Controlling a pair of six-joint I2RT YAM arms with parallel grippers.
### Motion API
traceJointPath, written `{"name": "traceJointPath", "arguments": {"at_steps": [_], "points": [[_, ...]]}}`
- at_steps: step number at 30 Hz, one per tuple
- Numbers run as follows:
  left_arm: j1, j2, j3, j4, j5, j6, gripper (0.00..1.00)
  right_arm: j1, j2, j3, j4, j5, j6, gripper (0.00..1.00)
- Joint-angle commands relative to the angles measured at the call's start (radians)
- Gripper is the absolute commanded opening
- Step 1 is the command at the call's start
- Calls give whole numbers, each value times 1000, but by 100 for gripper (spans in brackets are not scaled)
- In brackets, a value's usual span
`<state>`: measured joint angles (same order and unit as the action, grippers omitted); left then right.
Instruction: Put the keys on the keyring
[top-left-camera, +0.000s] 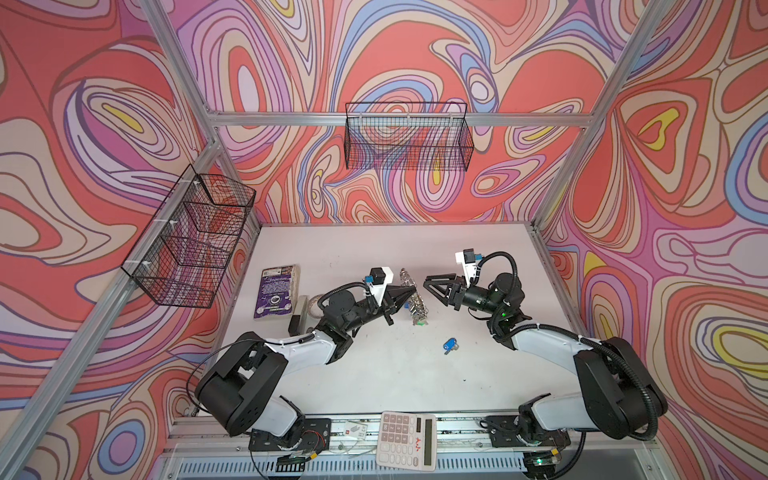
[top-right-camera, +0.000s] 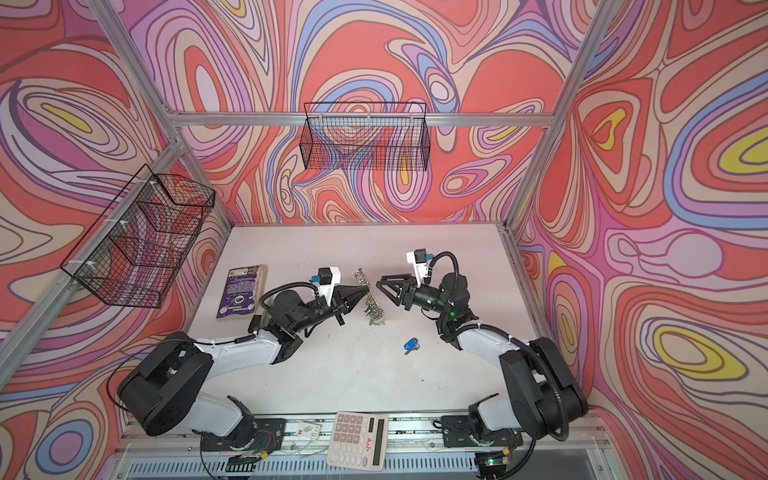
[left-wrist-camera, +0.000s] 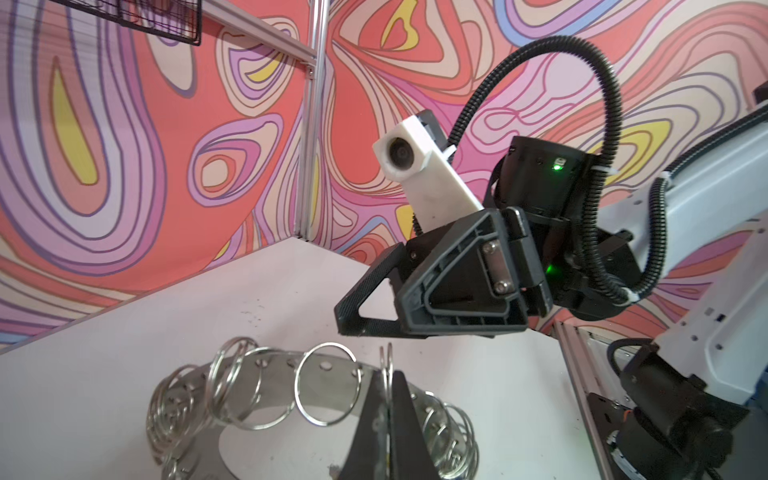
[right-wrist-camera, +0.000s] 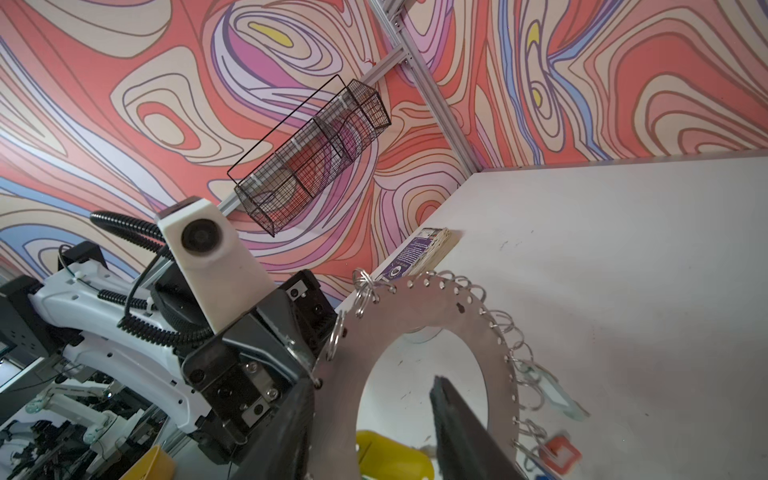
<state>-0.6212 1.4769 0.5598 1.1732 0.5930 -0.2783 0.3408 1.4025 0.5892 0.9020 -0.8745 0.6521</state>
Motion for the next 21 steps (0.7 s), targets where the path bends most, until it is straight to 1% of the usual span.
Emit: {"name": "traceJointPath", "arguments": {"at_steps": [1, 3, 5, 8, 16, 21], "points": [[13, 7, 46, 132, 97, -36, 0, -2, -26, 31, -7, -76, -17, 44], [15, 17, 59, 134, 125, -44, 0, 0, -37, 31, -7, -89, -20, 42], [17, 26, 68, 133, 133, -48, 0, 1, -43, 31, -3, -100, -14, 35], [20, 32, 77, 134, 144, -53, 0, 3, -55, 19, 12, -114, 1, 30], [20, 54, 95, 134, 170, -71, 0, 23, -68, 11, 38, -130, 21, 23], [20, 62, 104, 135, 181, -78, 0, 38, -63, 24, 5, -135, -3, 19]]}}
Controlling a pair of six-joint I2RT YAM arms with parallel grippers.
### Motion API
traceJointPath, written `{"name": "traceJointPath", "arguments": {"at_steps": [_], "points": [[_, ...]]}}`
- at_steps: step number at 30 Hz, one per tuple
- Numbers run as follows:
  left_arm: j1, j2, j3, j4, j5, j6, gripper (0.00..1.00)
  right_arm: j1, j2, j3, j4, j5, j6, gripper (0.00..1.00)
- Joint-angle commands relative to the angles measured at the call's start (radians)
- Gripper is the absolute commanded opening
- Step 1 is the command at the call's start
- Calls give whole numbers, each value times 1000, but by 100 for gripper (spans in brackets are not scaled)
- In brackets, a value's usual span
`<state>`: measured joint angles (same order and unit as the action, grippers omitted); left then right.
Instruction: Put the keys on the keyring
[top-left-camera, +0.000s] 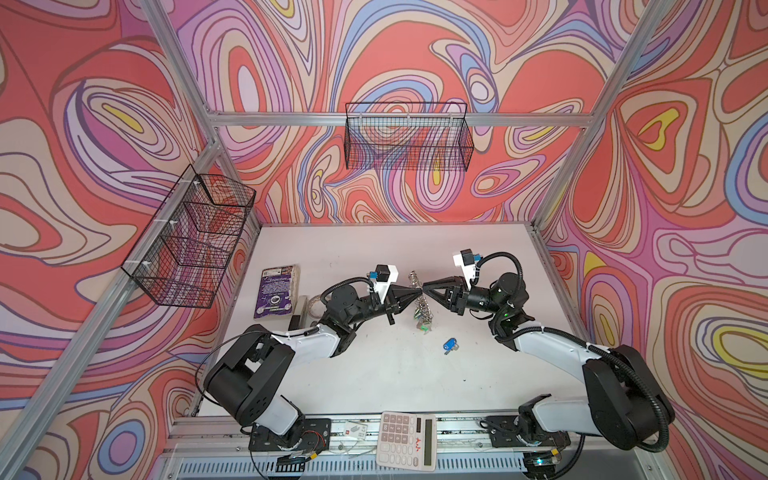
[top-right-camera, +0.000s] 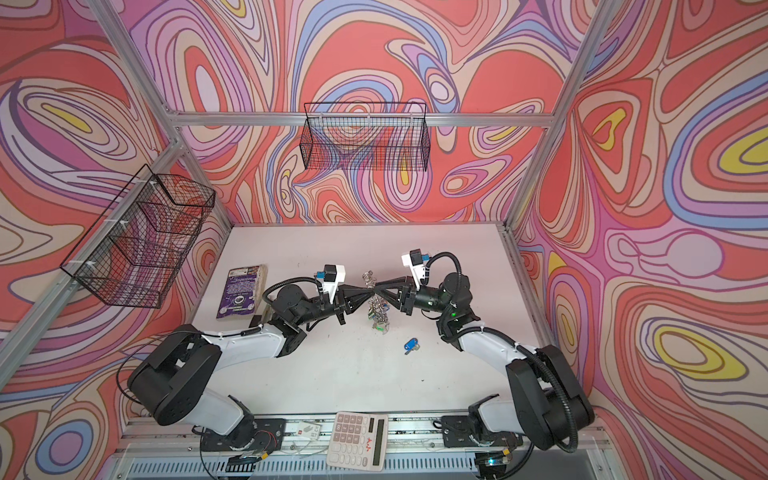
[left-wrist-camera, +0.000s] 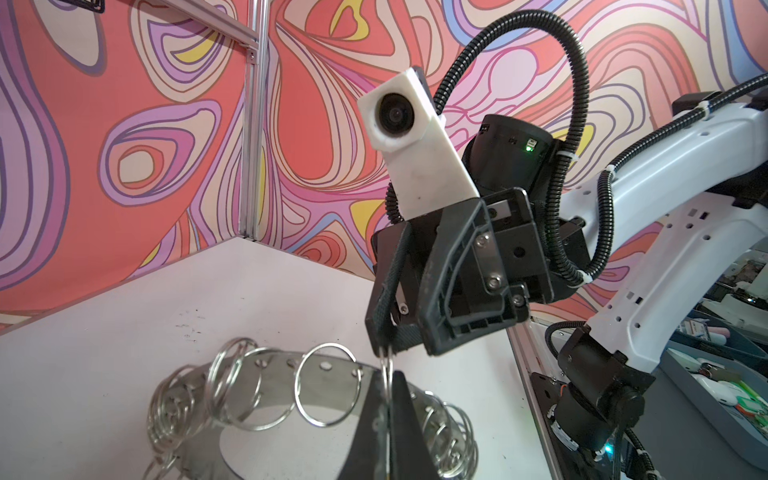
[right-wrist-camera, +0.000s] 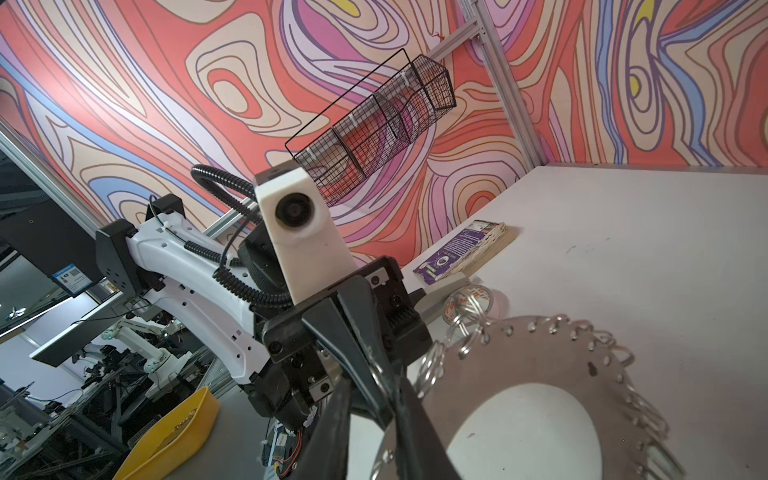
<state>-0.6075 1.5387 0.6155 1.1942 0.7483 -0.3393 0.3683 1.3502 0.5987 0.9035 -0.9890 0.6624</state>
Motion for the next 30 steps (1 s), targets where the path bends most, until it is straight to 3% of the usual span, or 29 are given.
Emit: {"name": "traceJointPath", "arguments": {"at_steps": [1, 15, 21, 30], "points": [[6, 0, 51, 114, 26, -17, 0, 11, -9, 14, 1, -21, -15, 19], [6, 15, 65, 113, 40, -41, 0, 42, 7, 32, -86, -13, -86, 10], [8, 26, 66, 112, 38, -58, 0, 67, 11, 41, -145, -13, -131, 0], [35, 51, 66, 93, 59, -118, 0, 83, -27, 58, -282, 11, -213, 0]]}}
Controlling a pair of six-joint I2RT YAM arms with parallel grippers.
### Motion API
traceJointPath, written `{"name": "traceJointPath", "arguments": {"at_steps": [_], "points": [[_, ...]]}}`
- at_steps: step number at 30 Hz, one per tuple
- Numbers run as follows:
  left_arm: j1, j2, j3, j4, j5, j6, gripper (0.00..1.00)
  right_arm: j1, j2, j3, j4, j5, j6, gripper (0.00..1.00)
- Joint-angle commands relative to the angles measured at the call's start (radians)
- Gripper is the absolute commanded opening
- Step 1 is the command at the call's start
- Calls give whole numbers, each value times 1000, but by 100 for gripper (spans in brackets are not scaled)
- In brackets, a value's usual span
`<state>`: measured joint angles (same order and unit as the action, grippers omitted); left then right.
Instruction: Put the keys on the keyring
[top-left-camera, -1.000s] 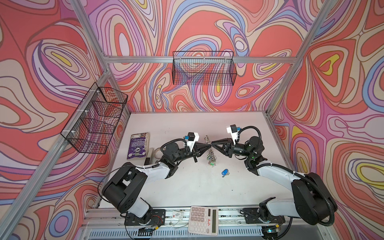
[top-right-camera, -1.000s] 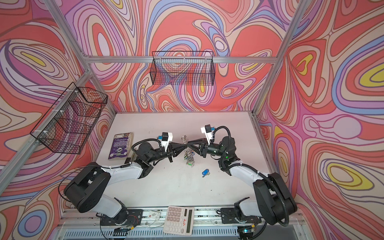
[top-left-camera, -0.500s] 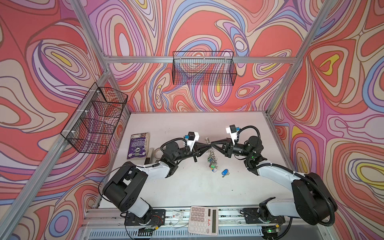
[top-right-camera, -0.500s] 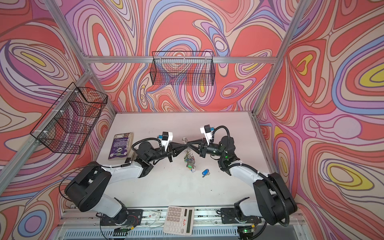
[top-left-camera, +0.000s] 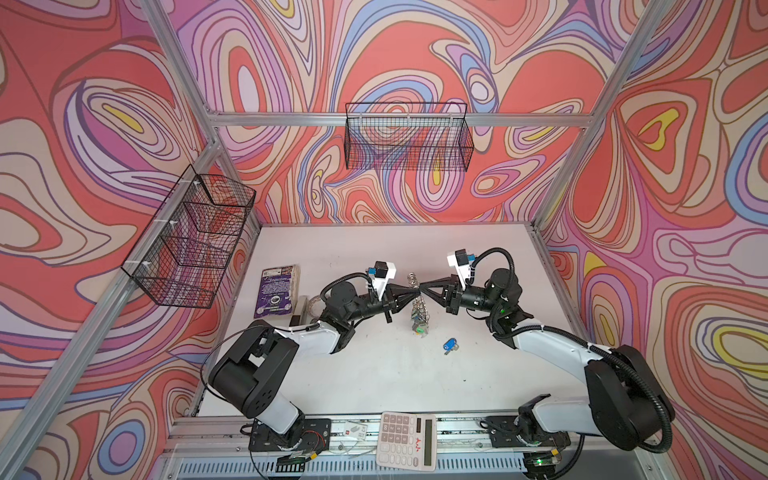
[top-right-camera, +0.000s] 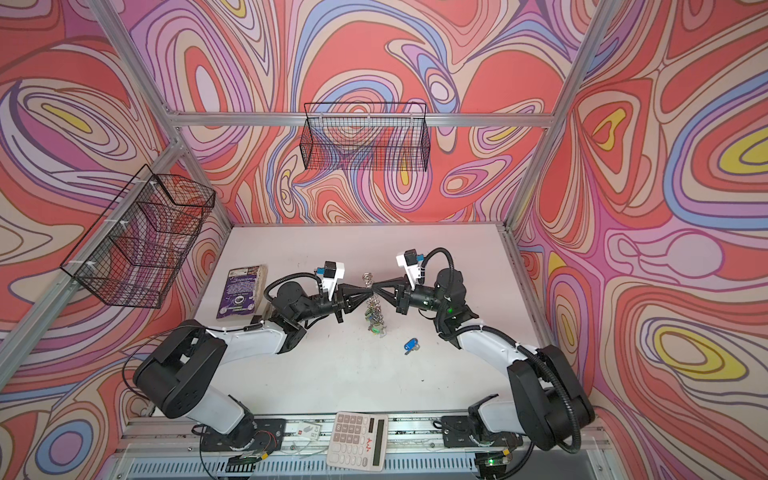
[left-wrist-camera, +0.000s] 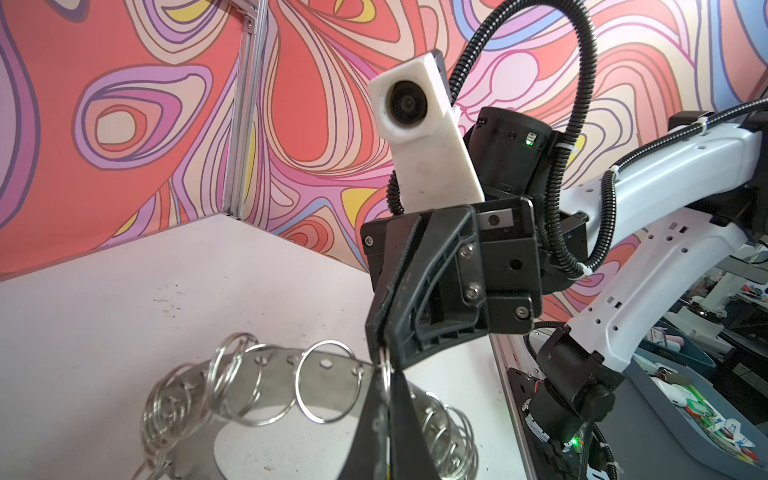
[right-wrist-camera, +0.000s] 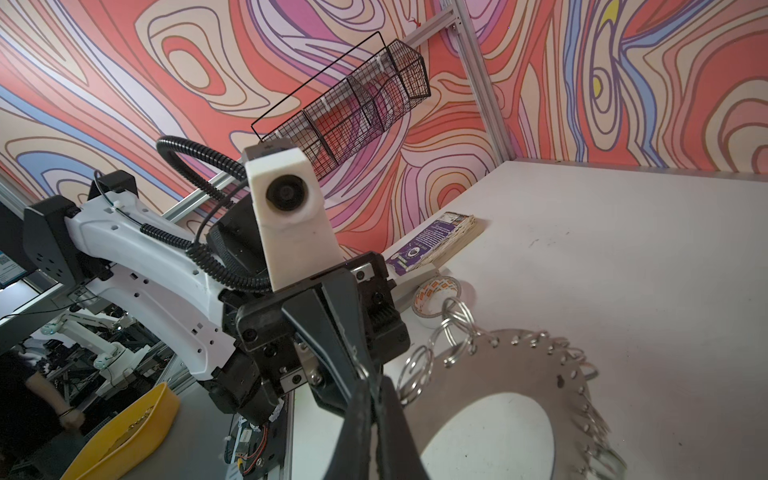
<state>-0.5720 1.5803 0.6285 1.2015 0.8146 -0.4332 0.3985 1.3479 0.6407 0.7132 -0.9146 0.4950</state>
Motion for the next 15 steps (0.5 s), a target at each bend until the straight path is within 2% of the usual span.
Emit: {"name": "traceJointPath", "arguments": {"at_steps": [1, 5, 15], "points": [[-1, 7, 54, 63, -5, -26, 0, 52, -39, 17, -126, -40, -67, 0], [0, -27, 51, -65, 7, 2, 0, 53, -77, 14, -213, 38, -134, 0], [0, -121, 68, -379, -4, 100, 0, 53, -82, 20, -260, 69, -183, 0]]}}
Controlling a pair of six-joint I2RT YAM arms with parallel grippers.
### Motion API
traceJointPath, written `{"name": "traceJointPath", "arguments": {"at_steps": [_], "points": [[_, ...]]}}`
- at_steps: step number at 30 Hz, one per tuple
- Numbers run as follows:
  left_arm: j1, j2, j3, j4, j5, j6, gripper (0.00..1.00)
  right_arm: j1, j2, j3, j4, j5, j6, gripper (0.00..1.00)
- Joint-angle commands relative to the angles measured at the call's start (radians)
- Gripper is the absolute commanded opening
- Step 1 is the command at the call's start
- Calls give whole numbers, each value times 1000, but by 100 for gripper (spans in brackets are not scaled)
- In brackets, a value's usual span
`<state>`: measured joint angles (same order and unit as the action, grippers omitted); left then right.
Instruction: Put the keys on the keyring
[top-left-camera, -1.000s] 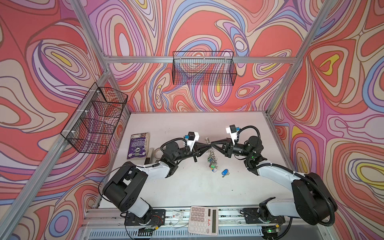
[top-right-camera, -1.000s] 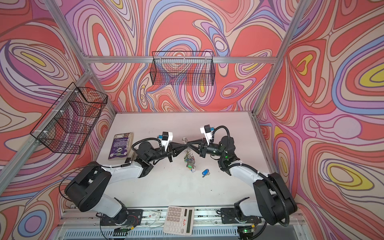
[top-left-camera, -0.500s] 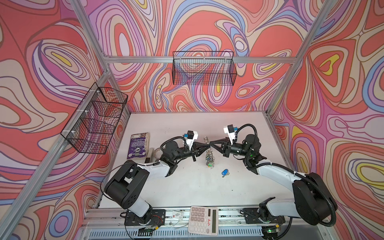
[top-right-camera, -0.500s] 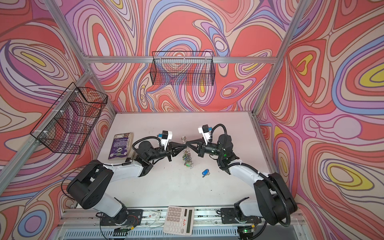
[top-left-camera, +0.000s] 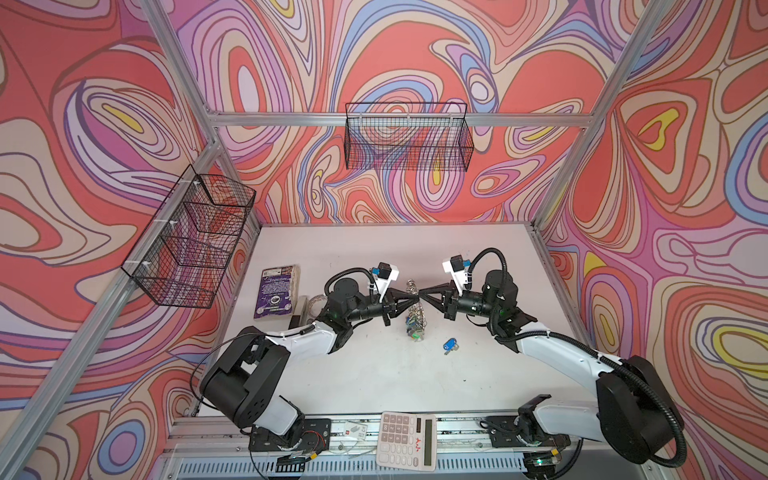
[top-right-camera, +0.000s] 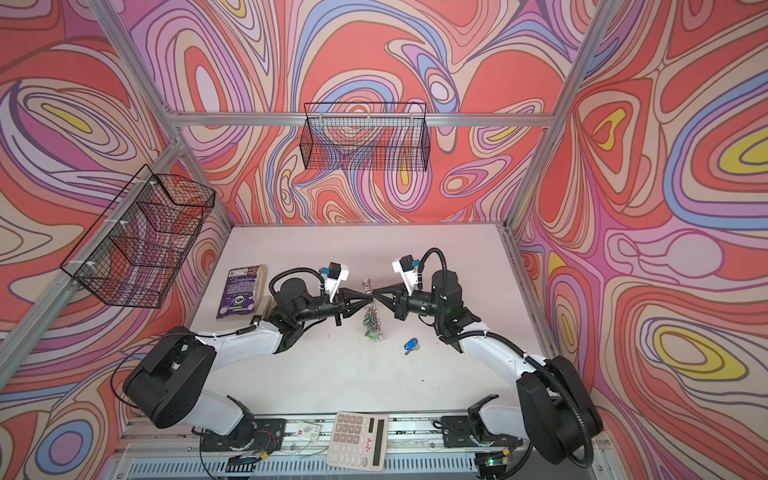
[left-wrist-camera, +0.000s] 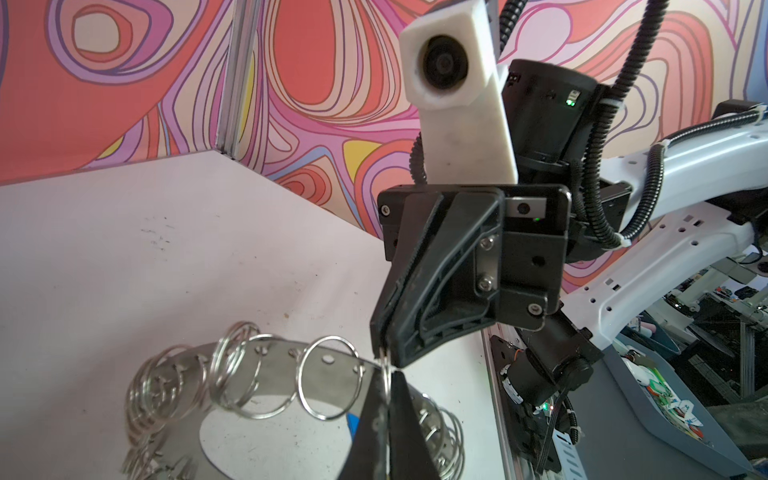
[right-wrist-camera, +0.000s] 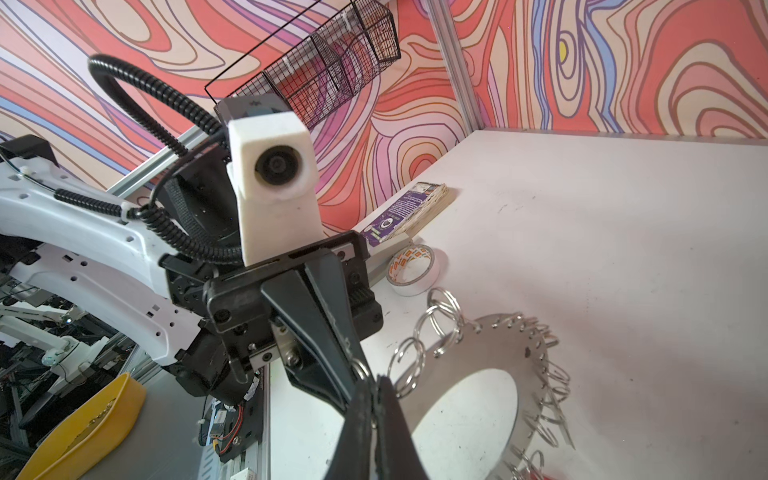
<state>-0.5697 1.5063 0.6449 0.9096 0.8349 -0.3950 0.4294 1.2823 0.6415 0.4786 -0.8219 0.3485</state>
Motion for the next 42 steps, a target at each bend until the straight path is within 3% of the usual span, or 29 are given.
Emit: {"name": "traceJointPath", "arguments": {"at_steps": [1, 20, 25, 28, 30, 36, 42], "points": [[-3, -54, 61, -125, -26, 77, 0, 21, -17, 18, -23, -24, -37, 0], [-2, -88, 204, -602, -31, 223, 0, 21, -36, 16, -54, -11, -65, 0], [-5, -119, 161, -512, -105, 177, 0, 22, -27, 8, -18, 2, -28, 0], [-8, -128, 146, -445, -135, 145, 0, 20, -47, -3, 8, 30, 5, 13], [-13, -133, 107, -335, -177, 107, 0, 13, -64, -3, -16, 60, 11, 31], [-38, -114, 8, -50, -296, 30, 0, -11, -166, -50, -105, 121, 13, 59], [-63, -79, -19, 70, -333, -11, 0, 28, -190, -77, -202, 153, -35, 67]]}}
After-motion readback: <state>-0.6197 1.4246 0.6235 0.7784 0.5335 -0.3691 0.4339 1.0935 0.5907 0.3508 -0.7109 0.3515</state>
